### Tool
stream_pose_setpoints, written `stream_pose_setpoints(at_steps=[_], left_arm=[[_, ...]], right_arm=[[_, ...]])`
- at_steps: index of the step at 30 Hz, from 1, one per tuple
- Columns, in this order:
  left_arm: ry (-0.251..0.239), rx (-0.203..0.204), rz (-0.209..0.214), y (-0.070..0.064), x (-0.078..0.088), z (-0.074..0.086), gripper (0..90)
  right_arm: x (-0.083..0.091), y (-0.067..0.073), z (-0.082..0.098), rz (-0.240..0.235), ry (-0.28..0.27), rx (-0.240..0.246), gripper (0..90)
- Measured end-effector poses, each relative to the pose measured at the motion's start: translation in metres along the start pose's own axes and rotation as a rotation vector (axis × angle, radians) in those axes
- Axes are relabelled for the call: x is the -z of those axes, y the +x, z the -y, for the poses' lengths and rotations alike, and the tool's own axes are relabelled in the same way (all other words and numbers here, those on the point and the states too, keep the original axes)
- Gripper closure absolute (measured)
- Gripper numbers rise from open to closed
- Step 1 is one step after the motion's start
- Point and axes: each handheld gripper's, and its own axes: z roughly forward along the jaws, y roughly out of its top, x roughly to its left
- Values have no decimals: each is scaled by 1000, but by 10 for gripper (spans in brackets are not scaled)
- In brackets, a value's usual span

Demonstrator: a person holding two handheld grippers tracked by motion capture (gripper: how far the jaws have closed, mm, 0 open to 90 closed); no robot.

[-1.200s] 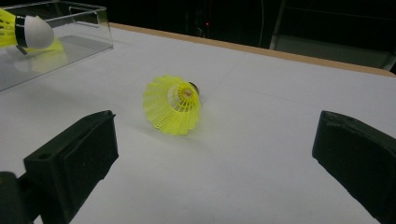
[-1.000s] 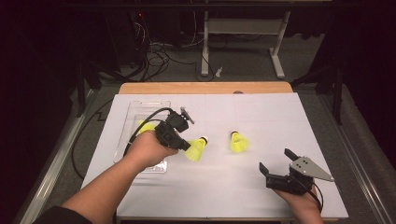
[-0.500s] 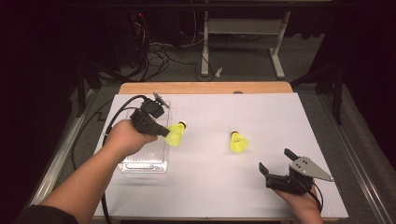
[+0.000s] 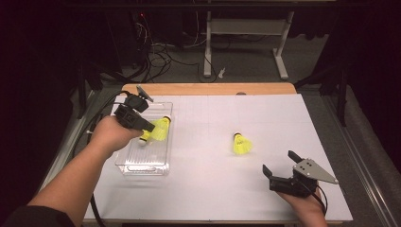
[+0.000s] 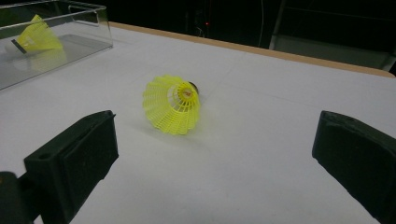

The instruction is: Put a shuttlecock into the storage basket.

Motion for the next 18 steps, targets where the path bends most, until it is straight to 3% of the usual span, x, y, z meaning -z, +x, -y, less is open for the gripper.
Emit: stream_pose_setpoints(at_steps=[6, 18], left_arm=[[3, 27, -25, 13, -1, -4, 898], [8, 48, -45, 20, -2, -7, 898]], right_arm=[[0, 0, 0, 0, -3, 2, 9], [0, 0, 0, 1, -1, 2, 9]])
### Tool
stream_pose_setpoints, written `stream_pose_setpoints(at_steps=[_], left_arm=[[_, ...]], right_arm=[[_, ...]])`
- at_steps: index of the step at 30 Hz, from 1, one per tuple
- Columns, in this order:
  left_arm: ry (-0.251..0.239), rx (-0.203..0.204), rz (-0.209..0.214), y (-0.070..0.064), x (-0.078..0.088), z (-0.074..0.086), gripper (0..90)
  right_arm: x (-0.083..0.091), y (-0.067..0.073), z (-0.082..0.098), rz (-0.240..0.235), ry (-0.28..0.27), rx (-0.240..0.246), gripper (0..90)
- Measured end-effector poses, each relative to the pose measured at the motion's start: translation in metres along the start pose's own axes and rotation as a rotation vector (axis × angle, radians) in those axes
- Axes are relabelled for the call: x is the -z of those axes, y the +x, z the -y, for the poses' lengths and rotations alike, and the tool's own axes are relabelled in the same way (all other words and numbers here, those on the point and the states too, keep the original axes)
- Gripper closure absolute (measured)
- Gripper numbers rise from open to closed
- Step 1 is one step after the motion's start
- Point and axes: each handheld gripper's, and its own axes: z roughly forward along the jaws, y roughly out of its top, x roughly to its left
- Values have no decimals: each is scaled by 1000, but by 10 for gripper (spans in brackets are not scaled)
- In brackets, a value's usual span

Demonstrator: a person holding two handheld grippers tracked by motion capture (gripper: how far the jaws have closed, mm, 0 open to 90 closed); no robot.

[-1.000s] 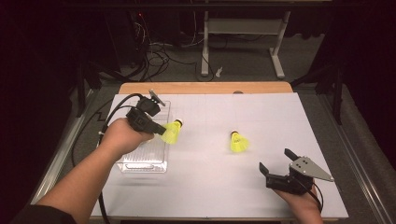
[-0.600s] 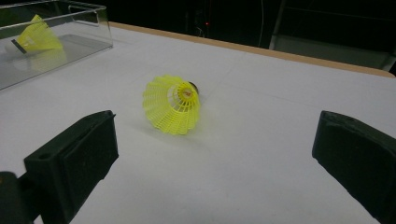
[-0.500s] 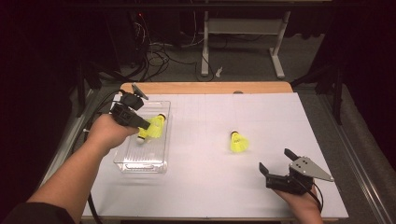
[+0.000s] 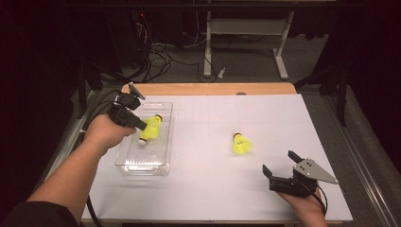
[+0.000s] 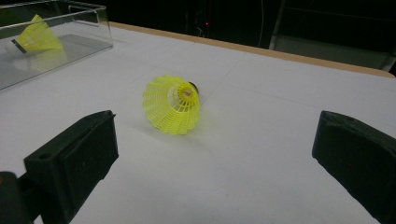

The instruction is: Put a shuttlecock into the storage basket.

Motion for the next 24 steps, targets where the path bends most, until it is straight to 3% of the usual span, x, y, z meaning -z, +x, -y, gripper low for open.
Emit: stream_pose_setpoints(at_steps=[13, 24], left_arm=[[-3, 12, -2, 5, -2, -3, 898], [-3, 14, -5, 5, -12, -3, 897]], right_arm=[[0, 1, 0, -2, 2, 3, 9], [0, 0, 0, -4, 2, 4, 9]])
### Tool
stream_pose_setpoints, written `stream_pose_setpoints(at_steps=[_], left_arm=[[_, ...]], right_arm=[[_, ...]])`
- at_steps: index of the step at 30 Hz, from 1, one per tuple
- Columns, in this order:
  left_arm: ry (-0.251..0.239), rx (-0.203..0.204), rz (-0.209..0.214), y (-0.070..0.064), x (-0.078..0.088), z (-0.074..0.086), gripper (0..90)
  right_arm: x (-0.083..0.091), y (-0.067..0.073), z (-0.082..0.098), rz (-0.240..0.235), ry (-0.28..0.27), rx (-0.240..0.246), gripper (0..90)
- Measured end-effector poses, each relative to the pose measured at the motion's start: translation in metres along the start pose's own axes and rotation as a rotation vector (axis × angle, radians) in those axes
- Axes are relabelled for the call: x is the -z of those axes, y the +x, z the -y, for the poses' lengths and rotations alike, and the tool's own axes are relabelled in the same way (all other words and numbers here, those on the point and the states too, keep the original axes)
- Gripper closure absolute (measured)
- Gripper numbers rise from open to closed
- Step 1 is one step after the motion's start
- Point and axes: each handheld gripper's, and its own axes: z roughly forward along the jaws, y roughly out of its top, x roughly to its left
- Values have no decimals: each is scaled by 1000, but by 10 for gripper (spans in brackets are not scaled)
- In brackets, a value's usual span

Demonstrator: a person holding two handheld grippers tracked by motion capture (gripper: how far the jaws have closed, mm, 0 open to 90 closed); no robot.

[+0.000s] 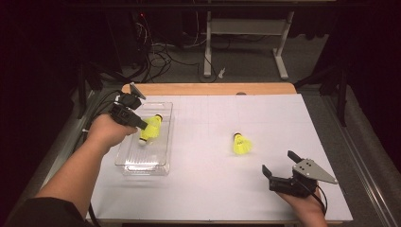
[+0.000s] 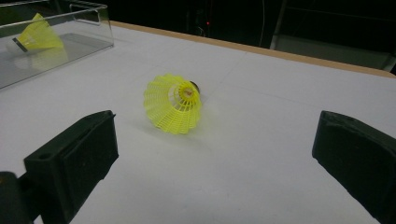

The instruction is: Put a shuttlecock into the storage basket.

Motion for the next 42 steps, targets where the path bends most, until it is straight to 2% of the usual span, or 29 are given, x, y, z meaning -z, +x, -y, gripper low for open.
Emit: stream_pose_setpoints(at_steps=[10, 21, 25, 30, 36, 42], left_arm=[[8, 5, -3, 4, -11, 2, 897], [18, 38, 2, 14, -25, 9, 896], [25, 29, 4, 13, -31, 11, 897], [33, 38, 6, 12, -39, 13, 897], [37, 56, -14, 19, -50, 14, 896], [43, 53, -20, 21, -57, 16, 896]], right_arm=[[-1, 0, 0, 0, 2, 0, 9], [-1, 0, 0, 0, 2, 2, 9], [-1, 1, 1, 0, 5, 1, 9], [-1, 1, 1, 1, 4, 1, 9], [-1, 0, 1, 3, 7, 1, 9], [-1, 0, 1, 2, 7, 1, 9]])
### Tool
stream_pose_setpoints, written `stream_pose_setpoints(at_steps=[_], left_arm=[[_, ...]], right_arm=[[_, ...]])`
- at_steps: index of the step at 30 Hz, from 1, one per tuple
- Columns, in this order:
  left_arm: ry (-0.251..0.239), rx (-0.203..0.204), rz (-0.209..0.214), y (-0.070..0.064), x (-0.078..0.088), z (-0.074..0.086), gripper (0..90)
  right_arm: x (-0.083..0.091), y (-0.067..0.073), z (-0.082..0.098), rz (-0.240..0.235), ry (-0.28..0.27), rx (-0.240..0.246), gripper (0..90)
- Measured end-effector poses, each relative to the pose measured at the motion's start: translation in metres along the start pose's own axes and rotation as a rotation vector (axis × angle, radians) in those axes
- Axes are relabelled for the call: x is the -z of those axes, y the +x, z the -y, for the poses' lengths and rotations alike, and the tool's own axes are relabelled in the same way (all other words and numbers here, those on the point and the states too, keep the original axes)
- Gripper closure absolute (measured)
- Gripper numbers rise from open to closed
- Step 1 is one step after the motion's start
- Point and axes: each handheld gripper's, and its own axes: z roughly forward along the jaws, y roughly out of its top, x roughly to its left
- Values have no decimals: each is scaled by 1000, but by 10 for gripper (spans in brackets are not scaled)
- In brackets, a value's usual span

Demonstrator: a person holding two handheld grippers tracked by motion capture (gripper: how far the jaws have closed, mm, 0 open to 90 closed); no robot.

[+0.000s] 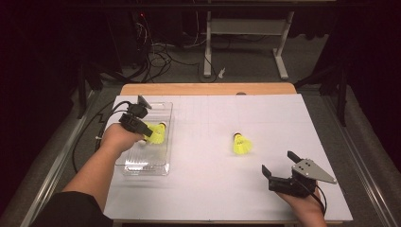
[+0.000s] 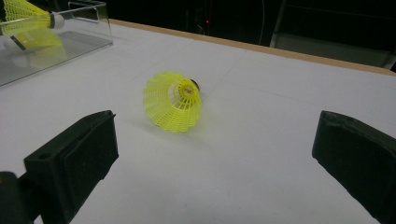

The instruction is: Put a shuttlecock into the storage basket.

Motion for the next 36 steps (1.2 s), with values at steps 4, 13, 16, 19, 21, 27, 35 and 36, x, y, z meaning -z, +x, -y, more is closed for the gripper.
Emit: stream_pose_setpoints(at_steps=[4, 13, 16, 19, 21, 27, 35, 36], left_arm=[[-24, 33, -22, -1, -6, 0, 896], [7, 10, -23, 5, -12, 1, 896], [5, 20, -24, 6, -14, 1, 896], [15, 12, -30, 4, -17, 3, 895], [21, 6, -31, 4, -18, 4, 895], [15, 5, -37, 2, -20, 4, 895], [16, 7, -37, 0, -21, 4, 895], [13, 12, -34, 0, -21, 3, 895]], right_arm=[[-1, 1, 0, 0, 0, 4, 9], [-2, 1, 1, -2, 5, 5, 9], [-1, 1, 0, -1, 4, 7, 9], [-1, 1, 0, -1, 5, 7, 9], [-1, 1, 0, -1, 4, 7, 9], [-1, 2, 0, -3, 3, 6, 9], [-1, 2, 0, -4, 4, 7, 9], [-1, 2, 0, -4, 3, 8, 9]])
